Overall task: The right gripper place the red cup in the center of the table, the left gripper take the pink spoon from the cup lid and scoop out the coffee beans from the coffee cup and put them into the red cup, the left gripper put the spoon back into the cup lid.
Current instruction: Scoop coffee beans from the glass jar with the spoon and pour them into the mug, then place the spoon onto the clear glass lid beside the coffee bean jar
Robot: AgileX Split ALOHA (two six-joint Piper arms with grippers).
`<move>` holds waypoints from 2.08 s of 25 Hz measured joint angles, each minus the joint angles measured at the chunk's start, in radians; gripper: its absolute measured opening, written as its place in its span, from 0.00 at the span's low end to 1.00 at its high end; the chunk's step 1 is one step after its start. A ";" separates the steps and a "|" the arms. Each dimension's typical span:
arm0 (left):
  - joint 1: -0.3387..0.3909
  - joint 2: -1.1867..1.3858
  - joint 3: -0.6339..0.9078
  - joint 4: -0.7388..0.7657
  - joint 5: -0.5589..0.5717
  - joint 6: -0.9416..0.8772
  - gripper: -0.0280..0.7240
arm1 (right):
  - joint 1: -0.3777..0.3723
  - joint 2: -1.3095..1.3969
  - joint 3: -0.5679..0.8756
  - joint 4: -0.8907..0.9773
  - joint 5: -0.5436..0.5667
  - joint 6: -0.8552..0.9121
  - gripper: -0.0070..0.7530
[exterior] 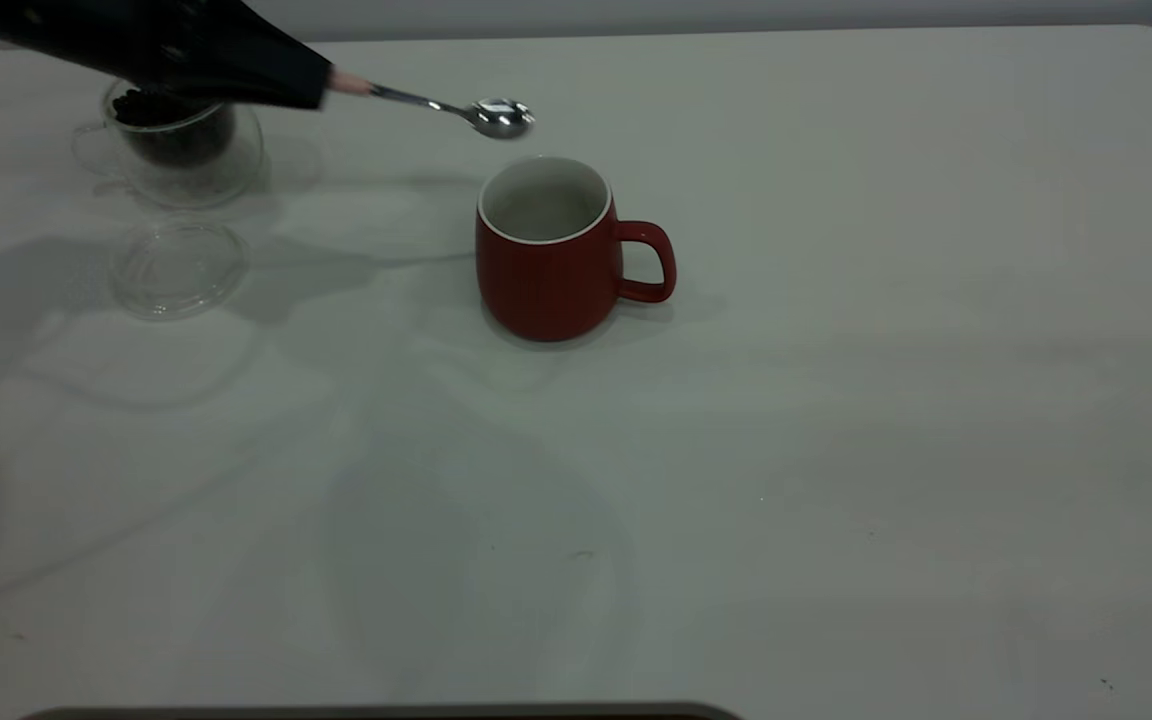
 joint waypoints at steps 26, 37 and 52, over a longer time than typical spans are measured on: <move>0.520 -0.105 0.458 -0.090 -0.115 0.015 0.20 | 0.000 0.000 0.000 0.000 0.000 0.000 0.79; 0.520 0.015 0.458 -0.181 -0.194 0.099 0.20 | 0.000 0.000 0.000 0.000 0.000 0.000 0.79; 0.466 0.121 0.431 -0.306 -0.184 0.170 0.20 | 0.000 0.000 0.000 0.000 0.000 0.000 0.79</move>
